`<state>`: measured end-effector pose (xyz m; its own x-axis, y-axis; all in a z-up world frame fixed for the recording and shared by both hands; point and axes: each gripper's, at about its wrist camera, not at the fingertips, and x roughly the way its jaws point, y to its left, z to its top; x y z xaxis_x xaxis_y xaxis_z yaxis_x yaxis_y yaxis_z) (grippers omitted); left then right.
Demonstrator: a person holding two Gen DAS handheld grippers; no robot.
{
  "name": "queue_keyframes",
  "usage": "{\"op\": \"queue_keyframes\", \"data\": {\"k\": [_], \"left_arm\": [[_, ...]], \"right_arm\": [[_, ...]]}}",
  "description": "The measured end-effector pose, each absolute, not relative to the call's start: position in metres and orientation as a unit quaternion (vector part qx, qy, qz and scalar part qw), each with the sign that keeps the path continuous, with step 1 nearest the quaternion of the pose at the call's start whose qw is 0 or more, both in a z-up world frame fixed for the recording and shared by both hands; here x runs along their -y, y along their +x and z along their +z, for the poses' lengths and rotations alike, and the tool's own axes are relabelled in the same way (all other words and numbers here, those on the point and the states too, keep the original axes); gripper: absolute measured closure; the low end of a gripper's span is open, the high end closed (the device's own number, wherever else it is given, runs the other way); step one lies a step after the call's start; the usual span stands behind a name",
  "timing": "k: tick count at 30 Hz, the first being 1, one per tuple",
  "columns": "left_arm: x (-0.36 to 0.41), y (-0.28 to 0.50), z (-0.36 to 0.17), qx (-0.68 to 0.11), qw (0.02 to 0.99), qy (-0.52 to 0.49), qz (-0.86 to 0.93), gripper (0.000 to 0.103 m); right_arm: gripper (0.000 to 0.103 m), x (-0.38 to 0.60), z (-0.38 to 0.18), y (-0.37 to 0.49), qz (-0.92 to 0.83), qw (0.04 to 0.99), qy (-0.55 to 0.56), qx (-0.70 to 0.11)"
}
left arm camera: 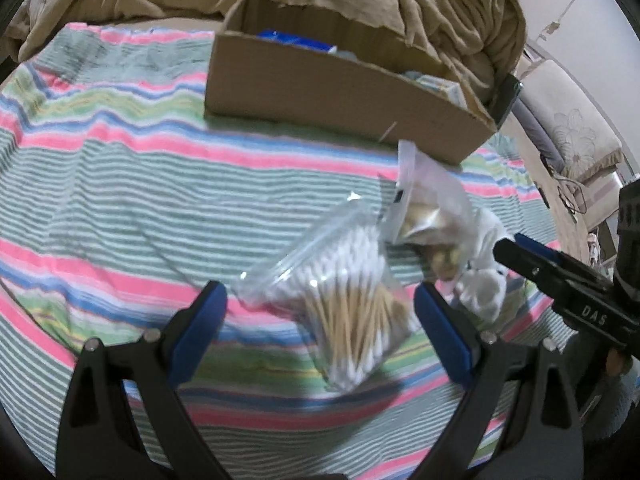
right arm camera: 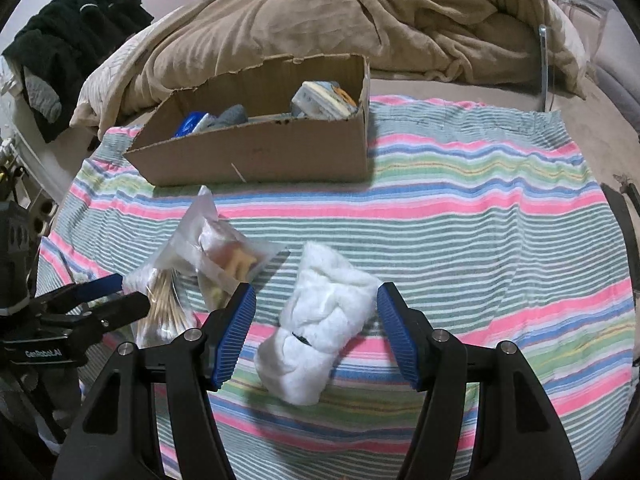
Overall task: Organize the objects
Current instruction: 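Grasp the cotton swab bag with the left tool while the right tool grasps the white towel, then lift the cotton swab bag and white towel toward the cardboard box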
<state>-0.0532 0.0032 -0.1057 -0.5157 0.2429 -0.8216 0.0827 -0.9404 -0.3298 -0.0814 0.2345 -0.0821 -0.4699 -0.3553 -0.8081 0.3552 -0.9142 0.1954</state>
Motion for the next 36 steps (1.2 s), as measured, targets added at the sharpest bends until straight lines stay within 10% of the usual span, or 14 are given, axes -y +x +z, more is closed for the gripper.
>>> {"op": "queue_keyframes", "data": {"k": [16,24,36], "left_arm": [[-0.021,-0.063,-0.112,0.127,0.042,-0.479,0.868,0.01],[-0.023,-0.061,-0.111,0.11,0.05,-0.463,0.878,0.043],[-0.014,-0.052,-0.096,0.112,0.051,-0.446,0.887,0.049]], "right_arm": [[0.037,-0.24,-0.102,-0.087,-0.845,0.197,0.497,0.0],[0.056,-0.234,-0.105,-0.084,-0.839,0.216,0.499,0.0],[0.063,-0.231,-0.089,-0.08,-0.847,0.23,0.48,-0.004]]}}
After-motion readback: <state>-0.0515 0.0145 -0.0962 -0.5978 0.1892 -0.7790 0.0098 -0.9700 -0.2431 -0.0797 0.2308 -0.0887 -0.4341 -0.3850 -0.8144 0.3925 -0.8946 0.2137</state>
